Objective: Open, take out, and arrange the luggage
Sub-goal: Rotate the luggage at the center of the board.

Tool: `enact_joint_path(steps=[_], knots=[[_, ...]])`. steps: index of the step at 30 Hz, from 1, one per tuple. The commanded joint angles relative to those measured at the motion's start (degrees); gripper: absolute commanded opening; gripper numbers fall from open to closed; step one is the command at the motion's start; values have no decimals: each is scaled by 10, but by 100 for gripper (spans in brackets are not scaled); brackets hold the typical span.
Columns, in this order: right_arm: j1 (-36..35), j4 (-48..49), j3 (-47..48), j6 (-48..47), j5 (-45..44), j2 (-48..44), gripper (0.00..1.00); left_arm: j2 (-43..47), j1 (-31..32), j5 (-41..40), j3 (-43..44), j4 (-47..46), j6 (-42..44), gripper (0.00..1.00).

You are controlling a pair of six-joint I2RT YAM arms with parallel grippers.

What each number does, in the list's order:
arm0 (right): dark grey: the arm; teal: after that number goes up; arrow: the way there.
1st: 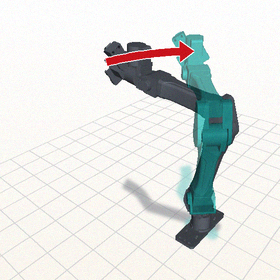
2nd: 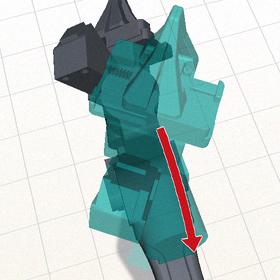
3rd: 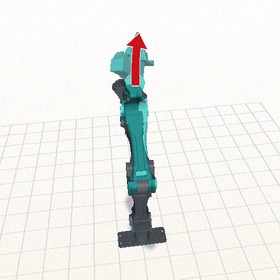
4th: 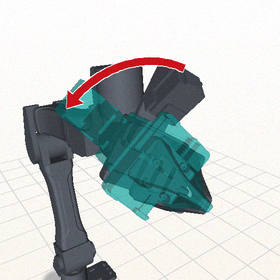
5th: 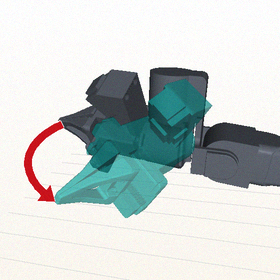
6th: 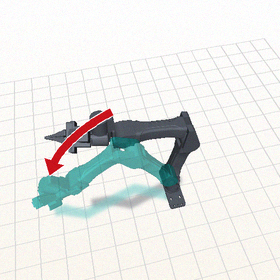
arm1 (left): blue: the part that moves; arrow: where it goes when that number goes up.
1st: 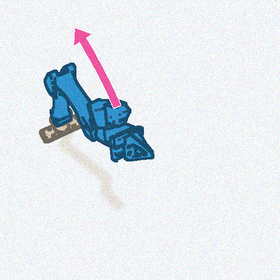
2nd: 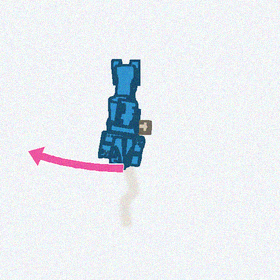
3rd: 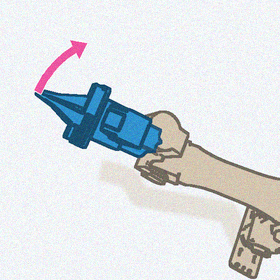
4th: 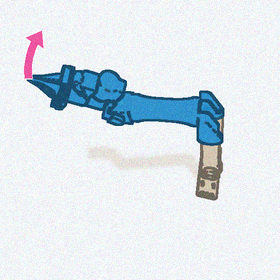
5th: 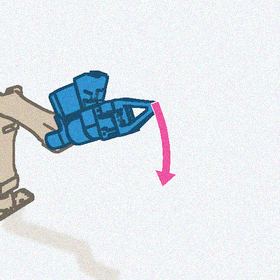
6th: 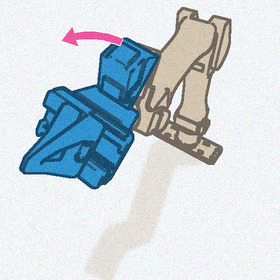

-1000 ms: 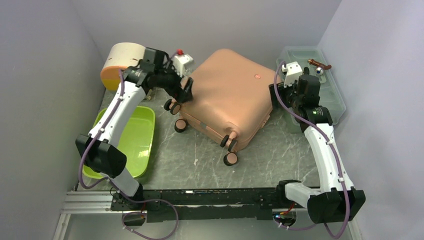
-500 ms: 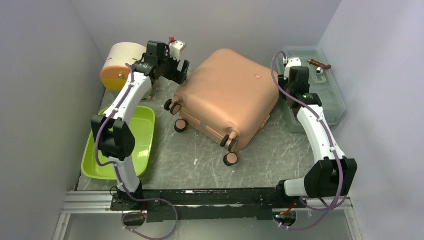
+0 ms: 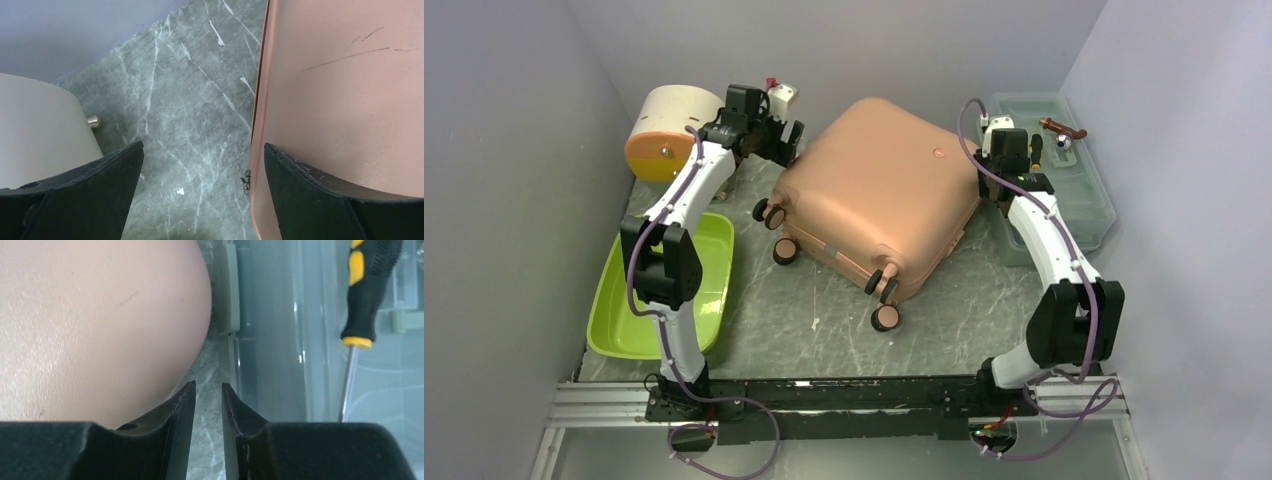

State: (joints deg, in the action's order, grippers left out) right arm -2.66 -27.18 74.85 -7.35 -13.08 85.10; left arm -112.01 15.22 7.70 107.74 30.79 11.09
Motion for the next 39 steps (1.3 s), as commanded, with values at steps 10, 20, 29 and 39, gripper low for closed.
enact_joint_path(steps=[10, 20, 29, 39], knots=[[-1, -38, 153, -9, 150, 127, 27, 64, 98, 40, -142, 88, 76, 95], [-21, -87, 229, -15, 198, 195, 27, 100, 102, -23, -233, 57, 70, 94], [-26, -84, 142, -11, 179, 155, 27, -4, 102, -87, -142, 84, 59, 88], [-56, -96, 146, -27, 224, 182, 28, 24, 120, -7, -189, 104, 119, 87]])
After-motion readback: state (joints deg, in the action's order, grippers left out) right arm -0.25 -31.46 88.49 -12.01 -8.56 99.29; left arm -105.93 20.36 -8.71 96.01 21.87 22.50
